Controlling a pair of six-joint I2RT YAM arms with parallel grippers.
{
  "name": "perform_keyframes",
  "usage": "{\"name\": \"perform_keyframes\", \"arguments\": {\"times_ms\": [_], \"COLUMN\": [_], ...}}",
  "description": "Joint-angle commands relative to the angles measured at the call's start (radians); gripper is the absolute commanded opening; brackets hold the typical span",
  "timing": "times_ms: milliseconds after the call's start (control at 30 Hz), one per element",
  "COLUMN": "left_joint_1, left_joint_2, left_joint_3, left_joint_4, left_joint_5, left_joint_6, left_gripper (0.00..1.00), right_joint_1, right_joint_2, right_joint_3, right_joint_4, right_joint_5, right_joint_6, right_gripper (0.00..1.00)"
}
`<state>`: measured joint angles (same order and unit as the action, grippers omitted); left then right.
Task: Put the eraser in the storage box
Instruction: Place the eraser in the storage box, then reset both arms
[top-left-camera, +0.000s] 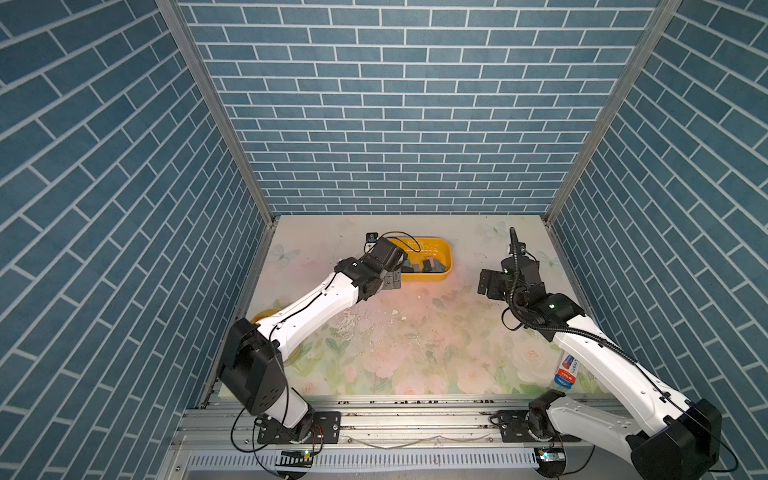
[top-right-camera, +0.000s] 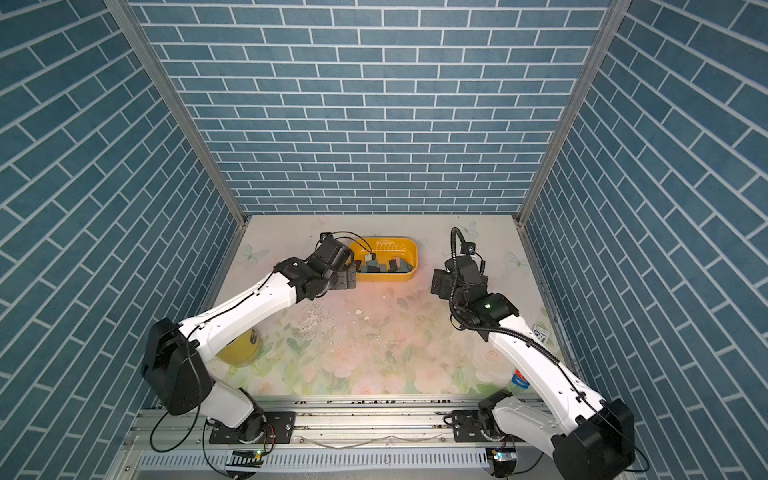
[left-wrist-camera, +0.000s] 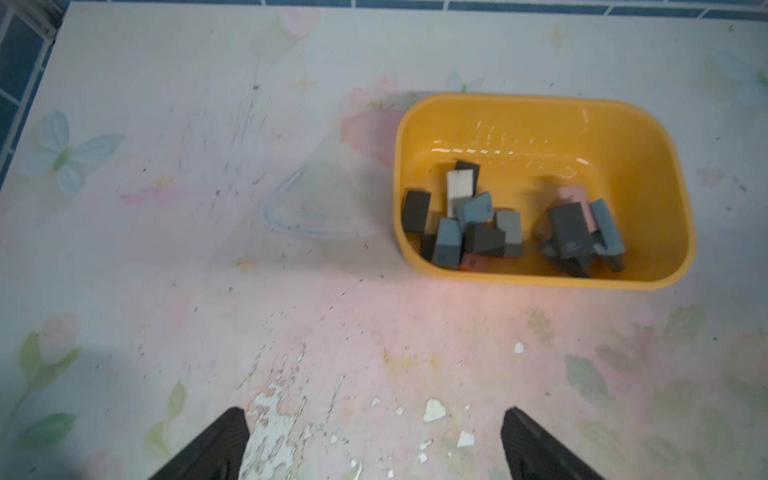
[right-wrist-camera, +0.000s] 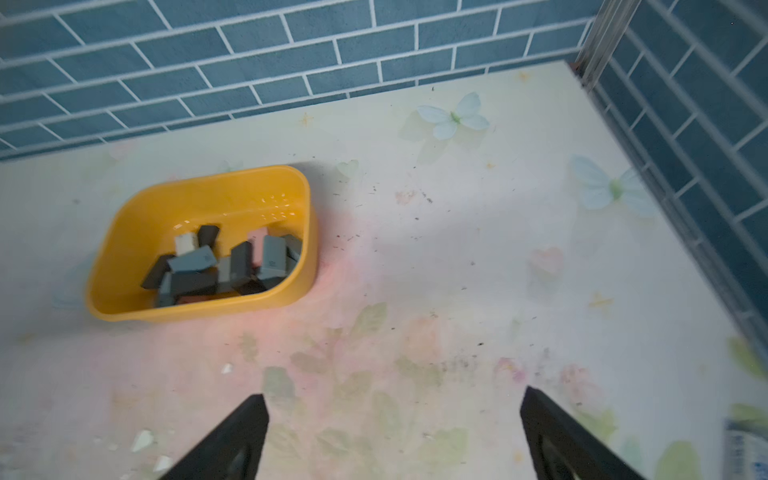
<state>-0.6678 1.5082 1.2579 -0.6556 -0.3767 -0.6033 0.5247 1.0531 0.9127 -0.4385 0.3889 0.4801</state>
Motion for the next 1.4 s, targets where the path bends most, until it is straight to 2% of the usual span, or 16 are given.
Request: {"name": "perform_keyframes", "arguments": {"times_ms": [0,200,400,467,600,733,867,1100,1267,1367], "left_joint_1": [-0.003,-0.006,-0.008,-0.009,-0.010,-0.009,-0.007,0.009,0.026,0.070], "left_joint_2": [-0.093,-0.264,-0.379,-0.395,-0.428,-0.476,-0.465,-0.469,-0.512,-0.526], "left_joint_3": [-0.086,-0.231,-0.291,-0.292,-0.320,-0.382,-0.380,-0.401,-0.483,-0.521], "left_joint_4": [0.018,0.040,0.042,0.040,0.055,0.153,0.153,0.184,0.316,0.368], "left_joint_5": [-0.077,-0.138,-0.194,-0.225,-0.289,-0.328,-0.333,-0.431,-0.458,-0.458], "left_joint_6": [-0.028,-0.069,-0.044,-0.006,0.021,0.097,0.137,0.197,0.303,0.308], "left_gripper": [0.99,0.99,0.99,1.00,0.99,1.00,1.00,1.00,0.99,0.99], "right_joint_1": [-0.008,-0.013,-0.020,-0.030,-0.059,-0.093,-0.128,-0.241,-0.285,-0.295], "right_joint_2": [-0.044,-0.086,-0.085,-0.069,-0.098,-0.156,-0.151,0.028,0.173,0.270], "right_joint_3": [-0.015,-0.052,-0.191,-0.202,-0.290,-0.412,-0.508,-0.615,-0.629,-0.616], "right_joint_4": [-0.030,-0.037,0.131,0.156,0.330,0.553,0.771,1.101,1.250,1.308], "right_joint_5": [0.093,0.237,0.424,0.448,0.487,0.459,0.398,0.274,0.208,0.194], "right_joint_6": [-0.011,-0.048,-0.202,-0.221,-0.338,-0.408,-0.446,-0.480,-0.485,-0.514], "right_gripper": [0.99,0.99,0.99,0.99,0.99,0.99,0.99,0.99,0.99,0.99]}}
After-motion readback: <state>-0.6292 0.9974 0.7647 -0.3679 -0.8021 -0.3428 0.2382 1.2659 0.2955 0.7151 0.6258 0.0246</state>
